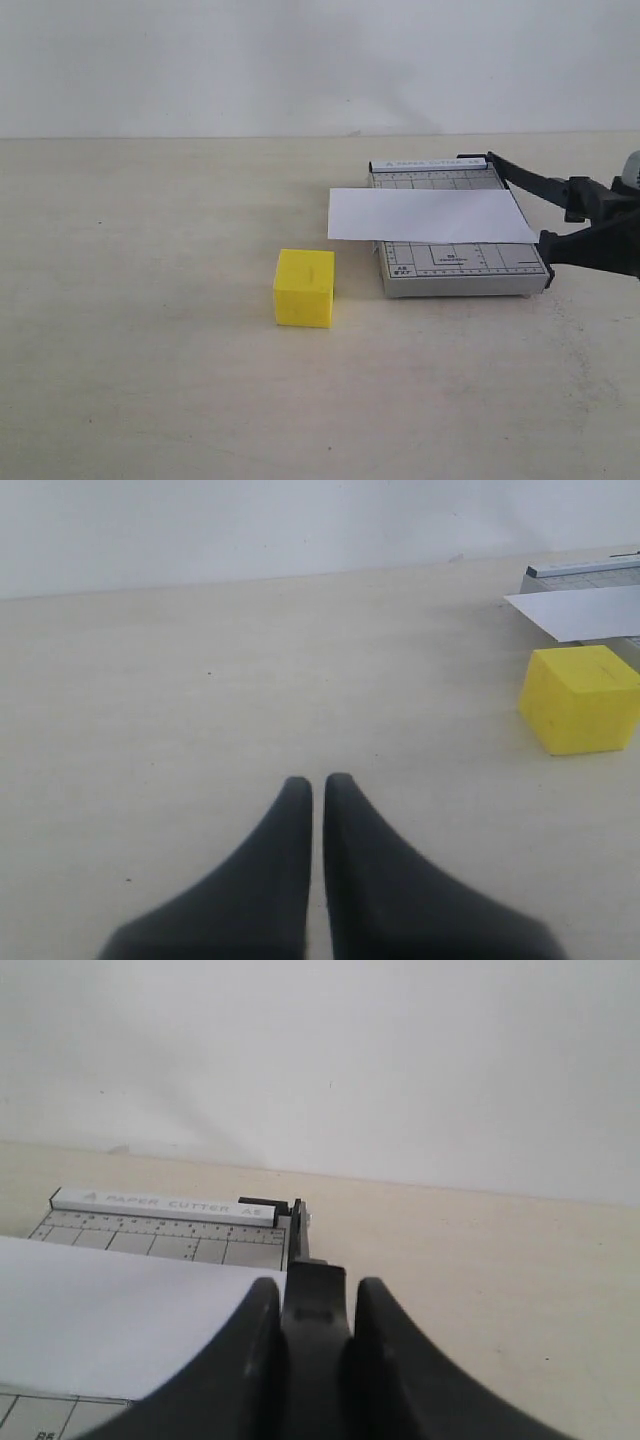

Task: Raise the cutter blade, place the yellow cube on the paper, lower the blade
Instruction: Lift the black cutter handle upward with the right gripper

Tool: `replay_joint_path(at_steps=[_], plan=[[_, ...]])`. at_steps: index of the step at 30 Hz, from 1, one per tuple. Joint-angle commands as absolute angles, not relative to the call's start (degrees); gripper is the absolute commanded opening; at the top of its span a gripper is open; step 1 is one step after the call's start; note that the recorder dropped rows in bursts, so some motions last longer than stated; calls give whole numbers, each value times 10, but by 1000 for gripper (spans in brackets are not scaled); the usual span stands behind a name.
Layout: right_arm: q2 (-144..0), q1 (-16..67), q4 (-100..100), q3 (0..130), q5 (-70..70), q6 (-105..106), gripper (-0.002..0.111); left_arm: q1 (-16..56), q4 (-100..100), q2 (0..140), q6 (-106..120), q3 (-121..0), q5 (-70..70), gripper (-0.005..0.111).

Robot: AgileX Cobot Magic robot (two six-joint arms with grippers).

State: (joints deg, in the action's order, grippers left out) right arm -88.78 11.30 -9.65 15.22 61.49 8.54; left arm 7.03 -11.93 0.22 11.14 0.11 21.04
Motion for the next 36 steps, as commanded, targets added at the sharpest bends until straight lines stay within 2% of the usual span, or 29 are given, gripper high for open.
replay_joint_path(at_steps=[1, 7, 9, 13, 17, 23, 32, 34, 36], plan=[[-864, 114, -52, 157, 700, 94, 0, 70, -122, 0, 107, 0, 206, 4], [-864, 114, -79, 157, 700, 95, 3, 70, -122, 0, 107, 0, 206, 4], [-864, 114, -93, 157, 690, 95, 12, 70, -122, 0, 107, 0, 206, 4], [-864, 114, -100, 157, 680, 95, 39, 70, -122, 0, 107, 0, 206, 4], [-864, 114, -102, 155, 671, 95, 51, 70, -122, 0, 107, 0, 206, 4], [-838, 114, -115, 128, 641, 91, 51, 70, -122, 0, 107, 0, 206, 4], [-704, 114, -115, 27, 592, -43, 50, 70, -122, 0, 107, 0, 206, 4], [-680, 114, -115, 18, 604, -36, 45, 70, -122, 0, 107, 0, 206, 4], [-653, 114, -110, 5, 614, -29, 31, 70, -118, 0, 111, 0, 205, 4]])
